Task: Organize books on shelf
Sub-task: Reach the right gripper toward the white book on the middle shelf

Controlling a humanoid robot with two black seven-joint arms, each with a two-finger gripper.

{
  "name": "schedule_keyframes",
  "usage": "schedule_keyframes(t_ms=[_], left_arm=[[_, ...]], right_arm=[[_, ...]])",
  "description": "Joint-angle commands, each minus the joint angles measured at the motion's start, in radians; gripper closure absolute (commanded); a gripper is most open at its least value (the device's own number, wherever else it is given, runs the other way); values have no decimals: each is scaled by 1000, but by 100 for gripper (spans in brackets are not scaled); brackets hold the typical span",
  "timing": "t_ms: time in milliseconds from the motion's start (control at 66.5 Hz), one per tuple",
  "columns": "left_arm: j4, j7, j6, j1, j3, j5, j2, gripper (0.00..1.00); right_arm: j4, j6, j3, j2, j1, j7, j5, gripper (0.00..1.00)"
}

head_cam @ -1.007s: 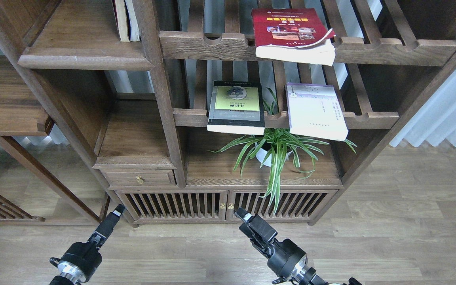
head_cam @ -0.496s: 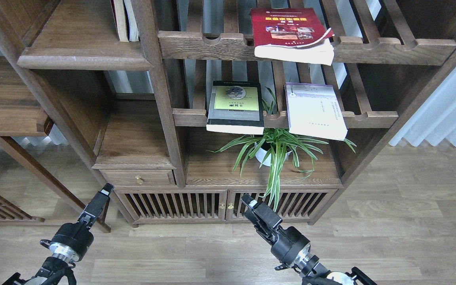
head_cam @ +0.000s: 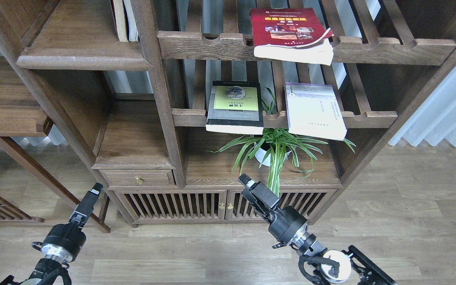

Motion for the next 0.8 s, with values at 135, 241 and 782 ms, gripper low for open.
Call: schedule_keyframes(t_ms=[135,241,782], left_arm=[[1,0,0,2,-32,-24,2,0],[1,0,0,16,-35,-24,-1,0],[2,0,0,21,-47,-26,-2,0]], right_arm=[[-1,0,-46,0,4,9,8,1],[-4,0,-29,0,4,92,19,1],[-10,-30,-10,0,76,387,188,1]])
